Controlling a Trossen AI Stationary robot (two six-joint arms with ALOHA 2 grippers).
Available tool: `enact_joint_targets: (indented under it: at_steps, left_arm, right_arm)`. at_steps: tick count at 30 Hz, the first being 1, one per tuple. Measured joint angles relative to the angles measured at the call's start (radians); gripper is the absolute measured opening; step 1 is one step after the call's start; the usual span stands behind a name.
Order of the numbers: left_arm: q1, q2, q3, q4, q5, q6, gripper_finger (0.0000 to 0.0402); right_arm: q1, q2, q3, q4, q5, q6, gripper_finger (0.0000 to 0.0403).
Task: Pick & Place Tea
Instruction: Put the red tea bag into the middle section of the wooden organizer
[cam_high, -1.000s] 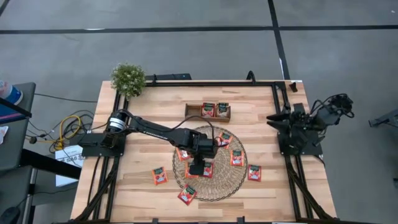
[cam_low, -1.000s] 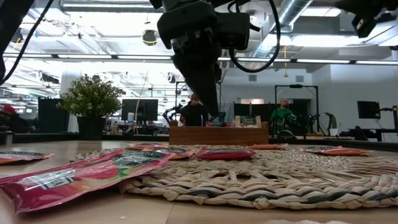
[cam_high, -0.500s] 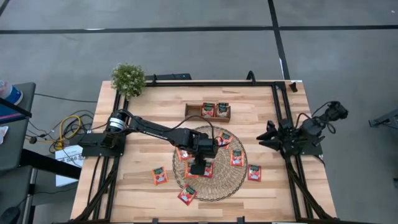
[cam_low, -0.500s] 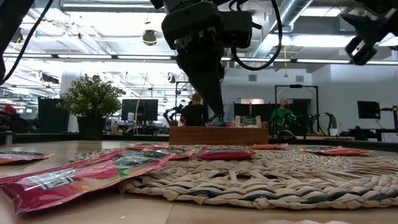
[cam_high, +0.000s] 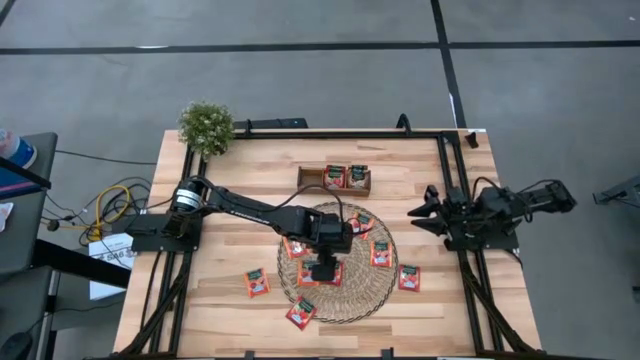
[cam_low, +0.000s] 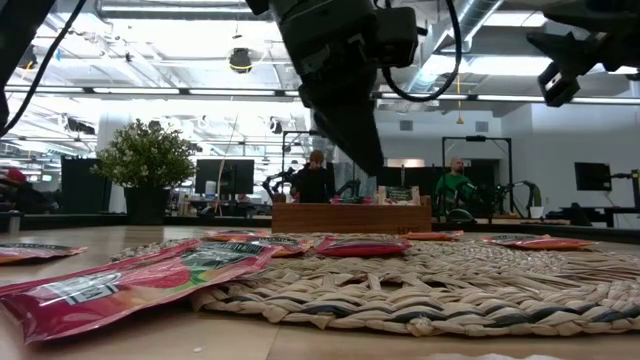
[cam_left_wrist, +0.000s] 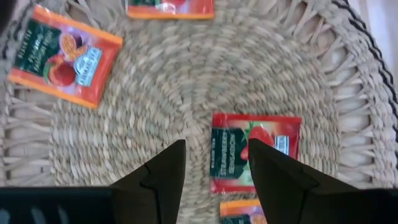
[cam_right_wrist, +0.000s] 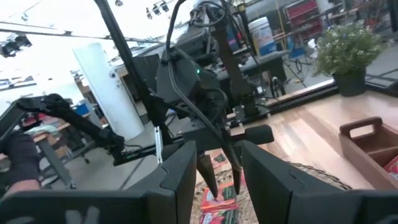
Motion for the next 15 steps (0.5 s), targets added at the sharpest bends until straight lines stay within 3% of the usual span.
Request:
enact_joint_targets:
  at_steps: [6, 15]
  left_arm:
    - [0.000, 0.045, 0.002, -0.001, -0.011, -0.029, 0.0167]
    - [-0.028, 0.079, 0.000, -0.021, -0.064, 0.000, 0.0167]
  right_arm:
    - [-0.078, 0.001, 0.000, 0.015, -0.106, 0.000, 0.0121]
    - [-0.129, 0.000, 0.000, 0.013, -0.159, -0.001, 0.0121]
